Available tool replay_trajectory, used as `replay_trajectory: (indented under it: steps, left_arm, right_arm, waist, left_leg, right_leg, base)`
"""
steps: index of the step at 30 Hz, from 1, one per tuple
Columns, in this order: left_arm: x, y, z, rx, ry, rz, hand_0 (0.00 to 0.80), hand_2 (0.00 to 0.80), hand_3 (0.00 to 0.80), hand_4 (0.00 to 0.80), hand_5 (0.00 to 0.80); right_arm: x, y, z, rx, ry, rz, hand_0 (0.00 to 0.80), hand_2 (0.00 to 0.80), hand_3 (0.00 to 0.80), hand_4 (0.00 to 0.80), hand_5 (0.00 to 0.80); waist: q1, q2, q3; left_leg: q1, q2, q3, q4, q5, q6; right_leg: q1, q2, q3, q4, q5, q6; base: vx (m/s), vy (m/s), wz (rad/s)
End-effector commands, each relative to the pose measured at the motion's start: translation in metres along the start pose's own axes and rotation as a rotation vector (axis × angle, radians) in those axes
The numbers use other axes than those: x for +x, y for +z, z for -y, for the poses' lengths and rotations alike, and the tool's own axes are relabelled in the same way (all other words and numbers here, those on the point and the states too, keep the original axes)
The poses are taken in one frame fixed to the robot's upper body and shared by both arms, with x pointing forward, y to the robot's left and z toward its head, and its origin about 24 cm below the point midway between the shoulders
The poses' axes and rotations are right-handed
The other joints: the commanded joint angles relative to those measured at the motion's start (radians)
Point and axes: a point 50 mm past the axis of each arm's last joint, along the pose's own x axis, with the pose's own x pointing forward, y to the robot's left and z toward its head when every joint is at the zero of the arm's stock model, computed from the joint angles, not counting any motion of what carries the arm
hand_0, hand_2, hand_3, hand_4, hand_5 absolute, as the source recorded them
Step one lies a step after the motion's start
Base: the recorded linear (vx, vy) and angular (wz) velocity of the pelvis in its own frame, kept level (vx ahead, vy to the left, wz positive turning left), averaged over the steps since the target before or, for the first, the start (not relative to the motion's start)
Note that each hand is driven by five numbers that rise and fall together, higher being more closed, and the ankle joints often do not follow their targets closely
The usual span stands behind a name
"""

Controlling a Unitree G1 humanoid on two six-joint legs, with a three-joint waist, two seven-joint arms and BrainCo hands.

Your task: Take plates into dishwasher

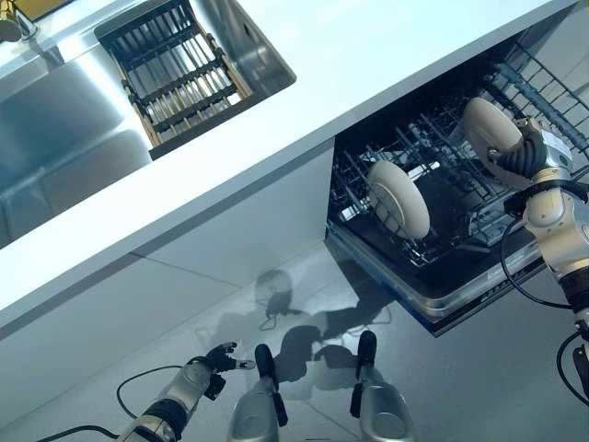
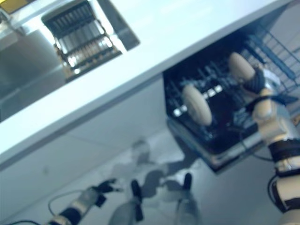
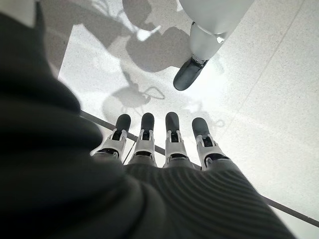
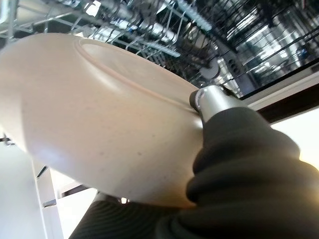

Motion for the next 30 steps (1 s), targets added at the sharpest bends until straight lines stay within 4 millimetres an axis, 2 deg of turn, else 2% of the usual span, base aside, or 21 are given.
replay_trajectory:
  steps: [1,6,11,23,30]
  left_arm:
    - [0.001,0.004,-0.009,0.072,-0.006,-0.009,0.0,0.0,0.0,0.0,0.0]
    - [0.002,0.006,-0.002,0.076,-0.025,0.002,0.0,0.0,0.0,0.0,0.0]
    - [0.003,0.01,0.0,0.066,-0.03,0.018,0.0,0.0,0.0,0.0,0.0]
    - [0.002,0.024,0.0,0.01,-0.032,0.107,0.0,0.0,0.0,0.0,0.0]
    - [0.0,0.026,0.003,-0.015,-0.037,0.148,0.0,0.0,0.0,0.0,0.0]
  right_arm:
    - [0.017,0.028,0.019,0.066,-0.066,0.046,0.8,0.8,0.8,0.8,0.8]
    - [0.019,0.021,0.01,0.109,-0.037,-0.028,0.8,0.8,0.8,0.8,0.8]
    - [0.024,0.017,0.012,0.132,-0.042,-0.082,0.8,0.8,0.8,0.8,0.8]
    - [0.03,0.01,0.037,0.093,-0.11,-0.118,0.8,0.8,0.8,0.8,0.8]
    - [0.031,0.007,0.049,0.047,-0.142,-0.116,0.8,0.8,0.8,0.8,0.8]
  waist:
    - [0.007,-0.037,-0.014]
    - [0.011,-0.015,-0.006]
    - [0.019,0.012,0.011]
    - [0.03,0.076,0.069]
    - [0.038,0.095,0.089]
  left_leg:
    - [-0.012,0.016,-0.037,-0.004,0.02,-0.01]
    - [-0.007,0.011,-0.04,-0.004,0.02,-0.009]
    - [-0.014,0.009,-0.044,-0.004,0.027,-0.008]
    - [-0.049,-0.003,-0.067,0.02,0.04,-0.005]
    - [-0.073,-0.004,-0.077,0.031,0.052,-0.005]
  right_leg:
    - [-0.034,-0.019,-0.003,0.101,-0.083,-0.002]
    - [-0.037,-0.031,-0.01,0.123,-0.097,-0.007]
    - [-0.064,-0.047,-0.017,0.183,-0.125,-0.014]
    - [-0.155,-0.09,-0.027,0.391,-0.23,-0.037]
    - [-0.194,-0.099,-0.029,0.457,-0.258,-0.048]
  base:
    - [0.041,0.007,0.04]
    - [0.047,0.014,0.07]
    - [0.026,0.03,0.09]
    - [0.0,0.0,0.0]
    - [-0.008,-0.022,0.07]
